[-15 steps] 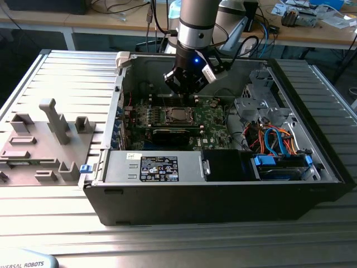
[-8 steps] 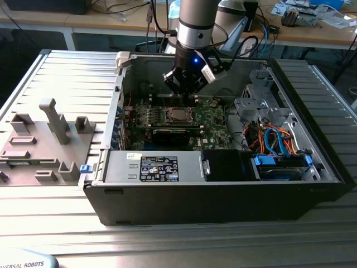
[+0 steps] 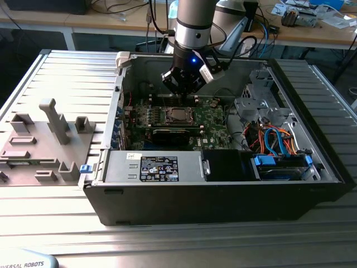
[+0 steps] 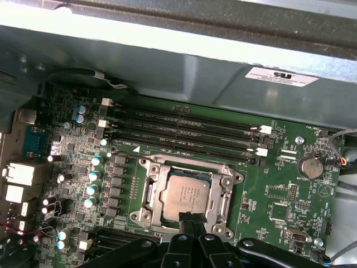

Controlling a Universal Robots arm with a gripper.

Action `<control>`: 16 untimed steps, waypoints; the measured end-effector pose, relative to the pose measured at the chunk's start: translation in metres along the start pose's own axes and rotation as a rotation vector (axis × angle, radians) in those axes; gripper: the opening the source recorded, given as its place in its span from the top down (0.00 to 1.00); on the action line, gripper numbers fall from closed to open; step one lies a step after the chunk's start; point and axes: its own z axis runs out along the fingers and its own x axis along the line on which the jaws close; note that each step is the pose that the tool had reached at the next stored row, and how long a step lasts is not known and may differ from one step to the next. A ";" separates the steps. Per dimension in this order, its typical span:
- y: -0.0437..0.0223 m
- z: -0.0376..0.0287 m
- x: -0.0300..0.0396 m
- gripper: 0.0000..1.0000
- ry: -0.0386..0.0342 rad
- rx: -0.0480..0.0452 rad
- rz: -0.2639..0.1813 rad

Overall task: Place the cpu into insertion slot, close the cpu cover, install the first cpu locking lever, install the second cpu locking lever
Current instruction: 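Install the first cpu locking lever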

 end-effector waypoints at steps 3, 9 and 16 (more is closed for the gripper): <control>0.0000 -0.0006 0.0001 0.89 0.0000 0.0000 0.000; 0.0001 -0.0012 0.0008 0.89 -0.0001 -0.0001 0.000; 0.0005 -0.0011 0.0030 0.89 -0.0001 -0.0001 0.000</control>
